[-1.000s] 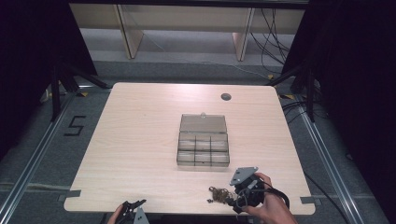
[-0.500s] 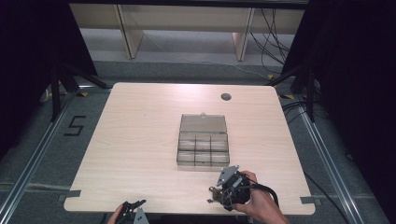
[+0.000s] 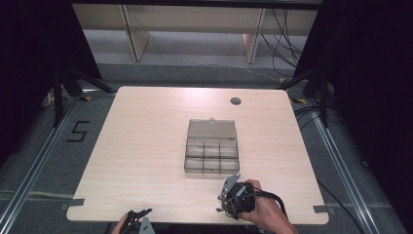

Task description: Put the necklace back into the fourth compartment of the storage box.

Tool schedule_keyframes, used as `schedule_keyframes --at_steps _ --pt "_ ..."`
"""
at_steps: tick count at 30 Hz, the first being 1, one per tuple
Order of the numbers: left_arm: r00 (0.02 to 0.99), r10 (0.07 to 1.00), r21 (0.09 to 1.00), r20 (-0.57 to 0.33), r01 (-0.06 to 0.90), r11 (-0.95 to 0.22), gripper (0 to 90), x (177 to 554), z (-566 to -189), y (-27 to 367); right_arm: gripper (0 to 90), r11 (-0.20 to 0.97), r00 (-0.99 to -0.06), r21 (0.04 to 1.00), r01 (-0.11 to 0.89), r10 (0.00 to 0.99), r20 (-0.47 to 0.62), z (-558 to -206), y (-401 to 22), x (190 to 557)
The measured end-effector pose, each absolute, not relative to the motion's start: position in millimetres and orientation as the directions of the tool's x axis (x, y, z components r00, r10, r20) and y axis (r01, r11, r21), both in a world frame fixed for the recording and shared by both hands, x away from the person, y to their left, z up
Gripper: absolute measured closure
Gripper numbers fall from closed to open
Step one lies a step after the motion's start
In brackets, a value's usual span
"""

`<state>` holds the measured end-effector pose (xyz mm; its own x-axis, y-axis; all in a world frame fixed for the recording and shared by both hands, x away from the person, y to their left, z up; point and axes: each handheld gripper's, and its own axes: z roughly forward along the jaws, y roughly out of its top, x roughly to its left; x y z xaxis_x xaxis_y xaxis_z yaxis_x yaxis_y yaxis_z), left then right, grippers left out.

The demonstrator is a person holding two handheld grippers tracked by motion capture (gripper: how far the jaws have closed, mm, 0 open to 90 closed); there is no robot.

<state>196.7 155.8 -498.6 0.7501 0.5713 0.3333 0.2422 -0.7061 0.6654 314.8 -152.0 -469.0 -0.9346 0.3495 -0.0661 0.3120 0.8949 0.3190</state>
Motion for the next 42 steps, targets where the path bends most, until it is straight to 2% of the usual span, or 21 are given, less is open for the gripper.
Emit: schedule_keyframes --at_steps 10,19,22,23,24,27,32,36,42 --pt "0.766 0.555 0.655 0.325 0.241 -0.716 15.4 196 -498 156 49.1 0.906 -0.934 0.274 0.324 0.352 -0.062 -476 -146 319" --pt "0.762 0.560 0.661 0.324 0.241 -0.710 15.4 196 -498 156 65.2 0.903 -0.934 0.273 0.332 0.356 -0.043 -477 -144 322" --pt "0.764 0.559 0.659 0.322 0.243 -0.711 15.4 196 -498 156 67.4 0.907 -0.937 0.270 0.324 0.348 -0.045 -476 -143 322" --pt "0.763 0.560 0.659 0.325 0.242 -0.712 15.4 196 -498 156 71.8 0.904 -0.938 0.286 0.318 0.343 -0.040 -475 -144 324" --pt "0.760 0.561 0.661 0.327 0.241 -0.711 15.4 196 -498 156 71.8 0.904 -0.938 0.286 0.318 0.343 -0.040 -475 -144 324" --pt "0.751 0.573 0.668 0.327 0.245 -0.702 15.4 196 -499 156 79.0 0.901 -0.940 0.301 0.311 0.338 -0.041 -470 -146 327" --pt "0.763 0.558 0.656 0.326 0.242 -0.714 15.4 196 -498 157 79.7 0.899 -0.938 0.312 0.308 0.342 -0.059 -462 -145 328" --pt "0.757 0.564 0.659 0.328 0.245 -0.711 15.4 196 -497 157 79.8 0.914 -0.951 0.301 0.271 0.303 -0.063 -452 -142 335" --pt "0.759 0.565 0.663 0.324 0.244 -0.708 15.4 196 -497 157 79.9 0.913 -0.949 0.290 0.288 0.313 -0.045 -441 -140 339"
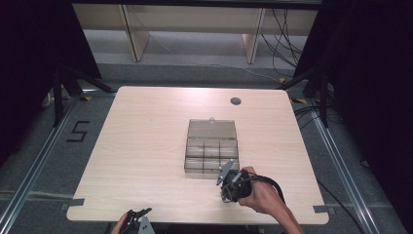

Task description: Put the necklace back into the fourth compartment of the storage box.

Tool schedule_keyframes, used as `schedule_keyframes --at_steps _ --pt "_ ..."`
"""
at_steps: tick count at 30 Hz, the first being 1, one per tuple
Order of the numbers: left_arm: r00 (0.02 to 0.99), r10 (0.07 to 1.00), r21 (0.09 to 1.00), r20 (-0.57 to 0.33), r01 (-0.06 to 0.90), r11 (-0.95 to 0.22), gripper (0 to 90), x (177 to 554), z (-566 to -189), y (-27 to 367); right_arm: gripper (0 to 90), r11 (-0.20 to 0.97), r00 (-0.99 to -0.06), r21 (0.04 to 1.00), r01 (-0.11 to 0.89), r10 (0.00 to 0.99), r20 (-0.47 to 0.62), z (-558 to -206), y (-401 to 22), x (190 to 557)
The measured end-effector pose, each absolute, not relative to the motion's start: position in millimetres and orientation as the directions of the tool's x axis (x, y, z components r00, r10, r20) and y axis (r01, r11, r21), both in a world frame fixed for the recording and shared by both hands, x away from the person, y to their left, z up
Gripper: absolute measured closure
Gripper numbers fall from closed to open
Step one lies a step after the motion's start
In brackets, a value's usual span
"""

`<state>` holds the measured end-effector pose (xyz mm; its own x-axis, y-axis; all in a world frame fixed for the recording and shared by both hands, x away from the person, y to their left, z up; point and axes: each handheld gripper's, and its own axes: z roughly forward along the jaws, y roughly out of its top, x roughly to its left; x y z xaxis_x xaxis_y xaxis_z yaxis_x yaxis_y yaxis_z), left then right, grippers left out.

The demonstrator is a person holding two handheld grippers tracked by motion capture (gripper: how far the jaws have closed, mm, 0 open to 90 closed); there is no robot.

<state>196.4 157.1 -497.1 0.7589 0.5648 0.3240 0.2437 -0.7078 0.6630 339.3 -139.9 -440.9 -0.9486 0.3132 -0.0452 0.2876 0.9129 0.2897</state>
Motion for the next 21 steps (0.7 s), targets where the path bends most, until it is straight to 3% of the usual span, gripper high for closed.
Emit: schedule_keyframes --at_steps 8,11,15,19,21 --pt "0.763 0.563 0.664 0.317 0.246 -0.706 15.4 196 -497 158 79.9 0.926 -0.947 0.249 0.283 0.311 -0.079 -424 -135 348" --pt "0.762 0.566 0.667 0.316 0.246 -0.704 15.4 197 -497 158 79.8 0.921 -0.956 0.288 0.263 0.289 -0.052 -421 -131 353" --pt "0.754 0.578 0.683 0.311 0.246 -0.688 15.4 196 -497 157 79.9 0.911 -0.941 0.271 0.312 0.335 -0.042 -414 -128 354" --pt "0.754 0.578 0.676 0.311 0.252 -0.692 15.4 196 -498 157 79.9 0.916 -0.953 0.295 0.270 0.298 -0.052 -403 -120 362" --pt "0.761 0.567 0.666 0.316 0.248 -0.704 15.4 197 -497 158 79.9 0.909 -0.944 0.291 0.297 0.325 -0.050 -397 -116 364"
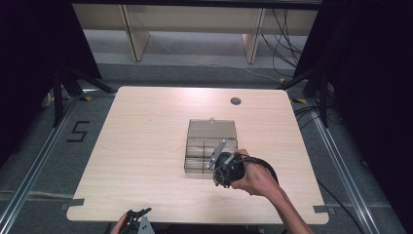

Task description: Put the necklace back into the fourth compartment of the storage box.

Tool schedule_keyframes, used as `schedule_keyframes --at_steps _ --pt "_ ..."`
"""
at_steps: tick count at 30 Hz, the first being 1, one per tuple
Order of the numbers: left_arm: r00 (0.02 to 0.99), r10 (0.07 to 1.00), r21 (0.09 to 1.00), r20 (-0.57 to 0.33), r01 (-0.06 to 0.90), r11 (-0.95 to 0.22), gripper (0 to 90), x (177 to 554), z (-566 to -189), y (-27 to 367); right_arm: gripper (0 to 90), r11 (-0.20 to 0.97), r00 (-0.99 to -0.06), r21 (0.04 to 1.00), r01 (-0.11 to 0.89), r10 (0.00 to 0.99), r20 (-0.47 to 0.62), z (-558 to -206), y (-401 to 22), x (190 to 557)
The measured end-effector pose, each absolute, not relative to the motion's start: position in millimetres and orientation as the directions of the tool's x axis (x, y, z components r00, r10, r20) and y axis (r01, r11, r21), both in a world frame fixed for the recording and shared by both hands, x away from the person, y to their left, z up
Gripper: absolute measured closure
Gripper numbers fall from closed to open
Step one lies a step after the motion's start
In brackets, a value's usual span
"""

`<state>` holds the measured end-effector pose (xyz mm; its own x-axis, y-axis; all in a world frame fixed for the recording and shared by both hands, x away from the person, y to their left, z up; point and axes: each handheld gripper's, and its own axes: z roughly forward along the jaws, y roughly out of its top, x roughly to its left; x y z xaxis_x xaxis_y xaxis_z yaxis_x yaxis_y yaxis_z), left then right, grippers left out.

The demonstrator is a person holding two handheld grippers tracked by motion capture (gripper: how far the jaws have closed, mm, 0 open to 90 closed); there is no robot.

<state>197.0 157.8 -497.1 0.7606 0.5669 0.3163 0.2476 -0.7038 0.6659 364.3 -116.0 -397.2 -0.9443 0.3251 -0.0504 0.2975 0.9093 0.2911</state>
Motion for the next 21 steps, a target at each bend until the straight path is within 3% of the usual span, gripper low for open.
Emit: schedule_keyframes --at_steps 2,5,11,21 --pt "0.765 0.565 0.666 0.310 0.249 -0.703 15.4 197 -498 157 79.9 0.914 -0.956 0.319 0.252 0.286 -0.063 -392 -109 372" --pt "0.765 0.564 0.664 0.313 0.248 -0.705 15.4 197 -498 157 79.8 0.907 -0.946 0.304 0.290 0.321 -0.054 -386 -102 374" --pt "0.756 0.571 0.671 0.319 0.245 -0.700 15.4 197 -498 157 79.8 0.924 -0.953 0.289 0.252 0.289 -0.091 -382 -86 392" --pt "0.766 0.562 0.664 0.313 0.246 -0.706 15.4 196 -497 158 79.9 0.921 -0.946 0.265 0.284 0.315 -0.080 -384 -68 417"
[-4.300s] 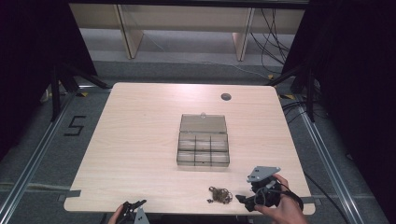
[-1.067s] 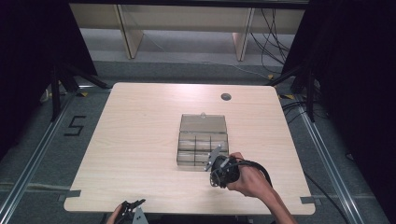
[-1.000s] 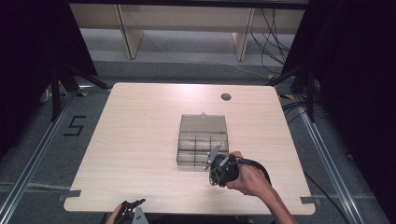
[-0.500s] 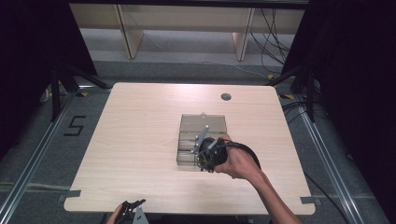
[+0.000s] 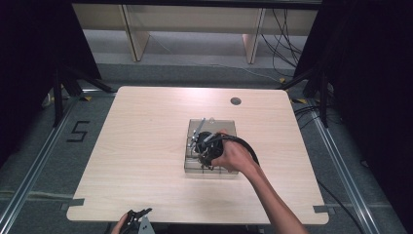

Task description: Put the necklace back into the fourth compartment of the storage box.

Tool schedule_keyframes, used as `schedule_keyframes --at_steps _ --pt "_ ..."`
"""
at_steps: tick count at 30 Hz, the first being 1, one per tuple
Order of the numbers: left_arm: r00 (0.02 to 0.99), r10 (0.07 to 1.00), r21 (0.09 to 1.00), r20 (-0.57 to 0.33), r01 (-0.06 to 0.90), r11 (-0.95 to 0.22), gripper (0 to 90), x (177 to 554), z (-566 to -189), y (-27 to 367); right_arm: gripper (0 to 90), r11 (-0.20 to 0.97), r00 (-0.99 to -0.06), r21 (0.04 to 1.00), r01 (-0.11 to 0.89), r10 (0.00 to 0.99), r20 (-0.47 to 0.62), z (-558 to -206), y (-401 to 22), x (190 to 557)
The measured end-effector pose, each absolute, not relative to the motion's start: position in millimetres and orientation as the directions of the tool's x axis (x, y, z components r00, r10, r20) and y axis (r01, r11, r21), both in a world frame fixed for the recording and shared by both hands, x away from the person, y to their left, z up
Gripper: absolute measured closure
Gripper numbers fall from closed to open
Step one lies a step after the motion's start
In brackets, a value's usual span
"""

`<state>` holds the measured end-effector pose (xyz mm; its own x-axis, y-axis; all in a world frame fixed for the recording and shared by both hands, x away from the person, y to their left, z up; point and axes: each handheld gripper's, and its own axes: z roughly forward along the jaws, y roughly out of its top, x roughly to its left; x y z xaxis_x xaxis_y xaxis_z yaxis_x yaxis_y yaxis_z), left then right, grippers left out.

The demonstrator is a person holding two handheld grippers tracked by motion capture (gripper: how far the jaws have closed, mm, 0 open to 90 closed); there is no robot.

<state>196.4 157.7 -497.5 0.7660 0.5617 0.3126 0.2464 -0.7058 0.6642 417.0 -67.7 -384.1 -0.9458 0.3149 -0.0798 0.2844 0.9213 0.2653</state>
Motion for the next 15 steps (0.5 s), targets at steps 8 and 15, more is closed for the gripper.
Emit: schedule_keyframes --at_steps 8,15 --pt "0.769 0.558 0.663 0.312 0.244 -0.708 15.4 196 -497 157 79.8 0.921 -0.942 0.243 0.305 0.330 -0.066 -395 -54 434" --pt "0.762 0.566 0.668 0.316 0.245 -0.703 15.4 196 -497 158 79.8 0.919 -0.940 0.233 0.317 0.338 -0.054 -406 -44 444"
